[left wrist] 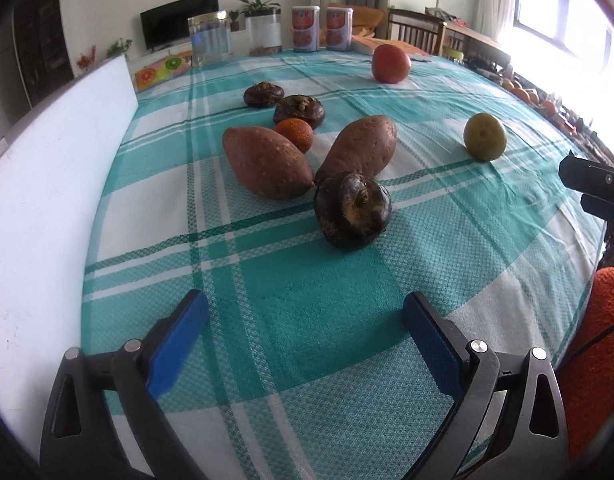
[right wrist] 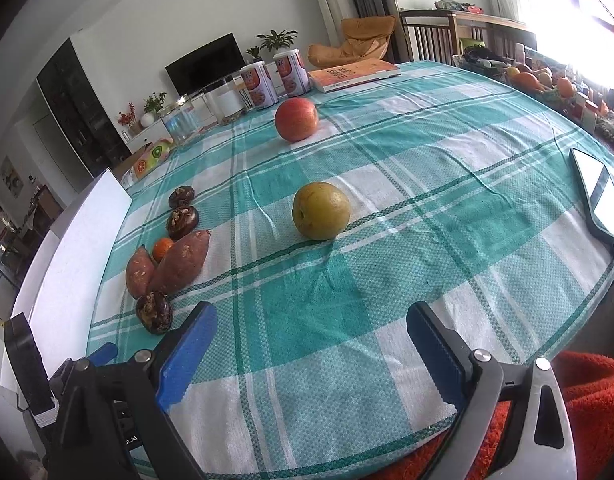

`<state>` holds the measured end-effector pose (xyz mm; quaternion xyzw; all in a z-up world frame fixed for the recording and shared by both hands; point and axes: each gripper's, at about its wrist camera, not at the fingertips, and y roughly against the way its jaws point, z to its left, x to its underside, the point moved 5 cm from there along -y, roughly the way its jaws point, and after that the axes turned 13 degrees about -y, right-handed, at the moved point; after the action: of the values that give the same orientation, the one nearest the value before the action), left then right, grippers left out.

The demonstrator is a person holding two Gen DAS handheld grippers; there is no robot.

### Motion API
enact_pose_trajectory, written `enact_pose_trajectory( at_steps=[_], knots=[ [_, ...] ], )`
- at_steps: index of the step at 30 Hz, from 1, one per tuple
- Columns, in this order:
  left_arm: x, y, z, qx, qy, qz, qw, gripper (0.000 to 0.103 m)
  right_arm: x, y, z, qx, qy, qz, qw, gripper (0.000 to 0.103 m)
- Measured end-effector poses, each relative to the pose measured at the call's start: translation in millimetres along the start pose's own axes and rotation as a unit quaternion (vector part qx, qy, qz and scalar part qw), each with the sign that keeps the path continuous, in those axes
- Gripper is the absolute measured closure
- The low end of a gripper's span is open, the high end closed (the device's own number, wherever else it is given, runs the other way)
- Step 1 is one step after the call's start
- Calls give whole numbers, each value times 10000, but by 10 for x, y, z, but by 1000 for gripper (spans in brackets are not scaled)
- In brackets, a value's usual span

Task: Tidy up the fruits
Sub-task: 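Move both tools back over the table toward the sweet potatoes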

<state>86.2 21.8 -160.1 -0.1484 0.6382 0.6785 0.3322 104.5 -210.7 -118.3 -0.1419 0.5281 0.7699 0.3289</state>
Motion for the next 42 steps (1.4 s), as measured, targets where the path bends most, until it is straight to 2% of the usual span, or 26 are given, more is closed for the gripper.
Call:
enact_pose_trajectory(
  at_steps=[14,19,26,42],
  knots=[
    [-3,-11,-11,-15,-33,14,10000,1,17,-35,6,18,-6,100,9999,7],
    [-5,-14,-13,-18,-32,17,10000,1,44,-50,44,162,156,170,9996,7],
    [-4,-14,-14,-18,-33,18,10000,1,63,-65,131,252,354,81,9990,7],
    [-5,-20,-11,-24,-25,18,10000,1,71,-37,139,219,382,35,9990,7]
  ],
)
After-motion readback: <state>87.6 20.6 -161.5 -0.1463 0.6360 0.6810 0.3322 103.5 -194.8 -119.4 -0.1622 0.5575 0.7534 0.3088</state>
